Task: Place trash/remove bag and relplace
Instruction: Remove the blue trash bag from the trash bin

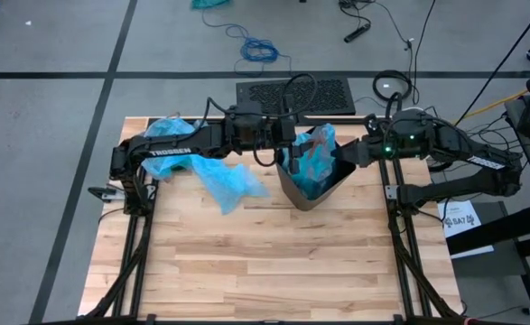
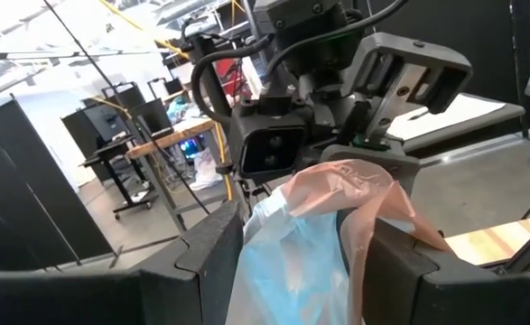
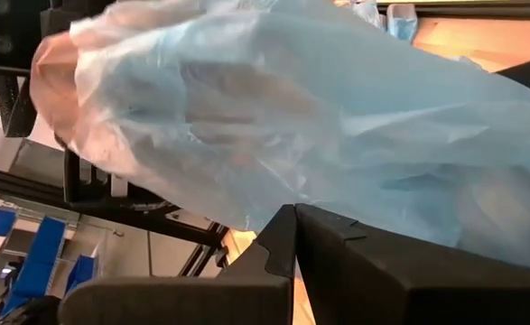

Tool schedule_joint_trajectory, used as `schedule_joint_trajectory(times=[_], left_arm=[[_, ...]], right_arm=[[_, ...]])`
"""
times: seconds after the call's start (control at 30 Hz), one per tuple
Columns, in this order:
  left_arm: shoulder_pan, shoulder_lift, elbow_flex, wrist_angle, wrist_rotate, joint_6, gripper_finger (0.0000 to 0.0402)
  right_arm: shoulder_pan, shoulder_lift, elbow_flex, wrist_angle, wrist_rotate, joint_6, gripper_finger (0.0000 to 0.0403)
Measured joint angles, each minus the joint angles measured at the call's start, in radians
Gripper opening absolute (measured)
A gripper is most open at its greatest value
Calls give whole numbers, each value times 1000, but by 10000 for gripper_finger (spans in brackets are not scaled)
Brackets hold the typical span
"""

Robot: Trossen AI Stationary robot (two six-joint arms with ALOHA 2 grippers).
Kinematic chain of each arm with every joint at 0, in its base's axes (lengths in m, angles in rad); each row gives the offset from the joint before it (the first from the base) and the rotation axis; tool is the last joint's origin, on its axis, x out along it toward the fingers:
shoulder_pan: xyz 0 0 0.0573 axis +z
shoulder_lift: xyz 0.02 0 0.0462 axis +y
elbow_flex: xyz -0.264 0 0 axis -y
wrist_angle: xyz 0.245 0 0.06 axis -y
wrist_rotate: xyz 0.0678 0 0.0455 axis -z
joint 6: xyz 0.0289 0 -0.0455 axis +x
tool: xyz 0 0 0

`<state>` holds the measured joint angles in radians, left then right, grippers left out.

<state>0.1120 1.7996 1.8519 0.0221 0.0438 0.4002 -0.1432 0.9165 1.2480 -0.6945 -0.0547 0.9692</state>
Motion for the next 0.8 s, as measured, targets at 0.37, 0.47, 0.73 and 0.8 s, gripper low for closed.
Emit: schedule_joint_trajectory(times=[0.37,0.47,0.73,0.8], left_arm=[[0,0,0,-5,0,0,185],[0,0,0,-5,0,0,185],[0,0,0,-4,0,0,185],[0,0,0,0,0,0,185]], right_arm=[[0,-79,0,-13,23,6,0],[-1,-96,0,9,60,-15,0],[-5,-46,0,149,113,-136,0],[-14,-22,0,132,109,-143,0]])
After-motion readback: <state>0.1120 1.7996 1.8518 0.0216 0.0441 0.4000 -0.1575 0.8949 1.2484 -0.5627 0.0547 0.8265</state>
